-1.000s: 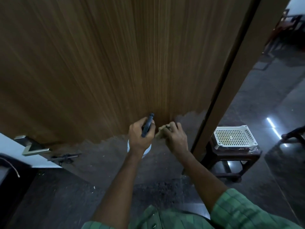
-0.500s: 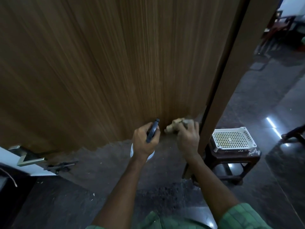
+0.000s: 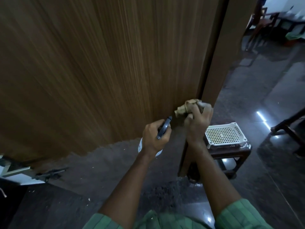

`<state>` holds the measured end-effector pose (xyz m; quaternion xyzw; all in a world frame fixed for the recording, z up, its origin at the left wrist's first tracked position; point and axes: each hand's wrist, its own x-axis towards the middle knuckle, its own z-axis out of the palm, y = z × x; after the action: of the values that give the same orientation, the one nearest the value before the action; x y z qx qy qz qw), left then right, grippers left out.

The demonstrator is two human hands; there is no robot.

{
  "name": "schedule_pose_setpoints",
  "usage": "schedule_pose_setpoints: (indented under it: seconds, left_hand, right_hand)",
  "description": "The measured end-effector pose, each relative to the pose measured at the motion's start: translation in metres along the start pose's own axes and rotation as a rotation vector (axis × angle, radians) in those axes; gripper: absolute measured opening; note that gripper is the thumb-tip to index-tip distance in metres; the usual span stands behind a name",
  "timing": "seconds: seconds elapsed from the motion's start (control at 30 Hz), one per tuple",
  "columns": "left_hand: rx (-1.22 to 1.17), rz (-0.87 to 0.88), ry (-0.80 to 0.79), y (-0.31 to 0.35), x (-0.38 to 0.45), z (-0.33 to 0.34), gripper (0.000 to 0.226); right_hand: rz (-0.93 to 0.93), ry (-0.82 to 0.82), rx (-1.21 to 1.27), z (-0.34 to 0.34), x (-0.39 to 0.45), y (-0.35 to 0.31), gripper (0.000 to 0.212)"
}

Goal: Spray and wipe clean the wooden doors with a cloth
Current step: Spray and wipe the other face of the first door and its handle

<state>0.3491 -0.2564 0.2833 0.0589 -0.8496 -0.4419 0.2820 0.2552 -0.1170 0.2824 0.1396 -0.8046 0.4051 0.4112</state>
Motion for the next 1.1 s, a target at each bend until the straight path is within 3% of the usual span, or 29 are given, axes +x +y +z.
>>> schedule_pose_setpoints:
  seconds: [0.07, 0.13, 0.2, 0.23, 0.3, 0.37, 0.43, 0.5, 0.63, 0.77, 0.87, 0.97, 1.1]
  left_hand:
    - [-0.011, -0.004, -0.019, -0.003, -0.001, 0.005, 0.044]
    - [-0.012, -0.017, -0.025, -0.005, -0.001, 0.008, 0.043]
    - [-0.017, -0.010, -0.034, -0.004, 0.000, 0.009, 0.042]
    - [-0.020, 0.002, -0.039, -0.005, 0.001, 0.009, 0.043]
    - [-0.021, 0.007, -0.038, -0.007, 0.000, 0.010, 0.044]
    - [-0.013, -0.003, -0.032, -0.012, -0.004, 0.011, 0.044]
    - [-0.001, -0.033, -0.060, -0.020, -0.012, 0.012, 0.040]
    - [0.023, -0.071, -0.096, -0.032, -0.021, 0.014, 0.038]
    - [0.135, -0.169, -0.206, -0.058, -0.044, 0.017, 0.033]
    - [0.257, -0.274, -0.369, -0.070, -0.062, 0.022, 0.033]
    - [0.320, -0.386, -0.389, -0.070, -0.067, 0.024, 0.032]
    - [0.337, -0.394, -0.393, -0.072, -0.070, 0.027, 0.032]
    - [0.305, -0.321, -0.383, -0.075, -0.069, 0.021, 0.030]
  right_hand:
    - [0.016, 0.025, 0.023, 0.004, 0.003, -0.001, 0.027]
    - [0.015, -0.119, -0.005, 0.005, -0.030, 0.012, 0.020]
    - [-0.022, -0.325, -0.052, 0.000, -0.068, 0.031, 0.047]
    - [-0.046, -0.377, -0.069, -0.002, -0.075, 0.039, 0.048]
    - [-0.041, -0.320, -0.066, -0.004, -0.061, 0.036, 0.037]
    - [0.040, -0.156, -0.026, 0.000, -0.033, 0.017, 0.023]
    - [0.048, -0.056, -0.012, 0.008, -0.019, 0.003, 0.026]
    - [0.021, -0.110, -0.039, 0.014, -0.032, 0.006, 0.030]
    - [0.045, -0.389, -0.008, 0.002, -0.073, 0.035, 0.043]
    - [0.164, -0.153, 0.078, -0.005, -0.040, 0.032, 0.047]
    - [0.120, -0.075, 0.101, -0.001, -0.023, 0.016, 0.041]
    - [0.031, -0.185, 0.017, 0.006, -0.042, 0.013, 0.029]
    - [-0.021, -0.629, -0.136, 0.022, -0.112, 0.057, 0.020]
